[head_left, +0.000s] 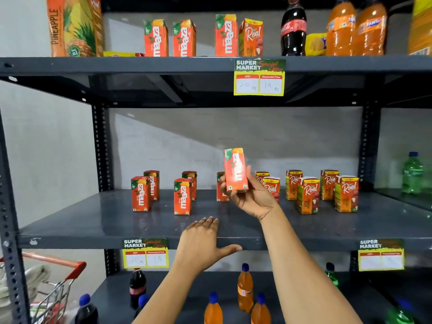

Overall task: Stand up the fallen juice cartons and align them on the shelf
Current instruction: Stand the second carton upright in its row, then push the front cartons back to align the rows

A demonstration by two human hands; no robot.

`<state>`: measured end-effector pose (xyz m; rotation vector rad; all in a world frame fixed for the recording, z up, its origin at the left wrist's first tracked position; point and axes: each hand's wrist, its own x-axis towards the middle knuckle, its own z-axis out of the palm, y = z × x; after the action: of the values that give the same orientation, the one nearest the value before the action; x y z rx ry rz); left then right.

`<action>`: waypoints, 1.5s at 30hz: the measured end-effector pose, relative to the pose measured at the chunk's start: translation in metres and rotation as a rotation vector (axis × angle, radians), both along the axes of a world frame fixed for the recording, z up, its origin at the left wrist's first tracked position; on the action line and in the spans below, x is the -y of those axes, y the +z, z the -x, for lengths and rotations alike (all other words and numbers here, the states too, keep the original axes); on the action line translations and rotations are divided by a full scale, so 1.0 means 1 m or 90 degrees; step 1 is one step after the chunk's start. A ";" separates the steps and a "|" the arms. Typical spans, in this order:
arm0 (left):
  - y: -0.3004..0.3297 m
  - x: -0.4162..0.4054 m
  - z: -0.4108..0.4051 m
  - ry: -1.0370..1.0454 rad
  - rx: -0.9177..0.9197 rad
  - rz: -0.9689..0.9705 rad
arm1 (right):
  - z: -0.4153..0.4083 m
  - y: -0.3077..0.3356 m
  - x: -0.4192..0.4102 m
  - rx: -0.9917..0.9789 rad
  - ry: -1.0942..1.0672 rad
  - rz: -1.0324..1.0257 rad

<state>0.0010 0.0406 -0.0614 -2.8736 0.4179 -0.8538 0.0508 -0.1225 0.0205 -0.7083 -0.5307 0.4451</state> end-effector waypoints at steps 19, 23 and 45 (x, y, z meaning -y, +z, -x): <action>0.002 0.000 0.003 -0.006 -0.009 0.021 | 0.017 -0.006 -0.010 0.090 -0.133 0.055; 0.001 0.000 0.003 -0.010 -0.013 0.025 | 0.001 -0.002 -0.010 0.020 -0.282 0.160; 0.029 -0.056 -0.021 0.306 -0.044 0.395 | -0.012 -0.039 -0.042 0.151 -0.629 1.086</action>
<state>0.0218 0.0969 -0.0321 -3.3082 -0.6292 -0.9073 0.0624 -0.0810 -0.0185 -2.5122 0.1818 -0.2677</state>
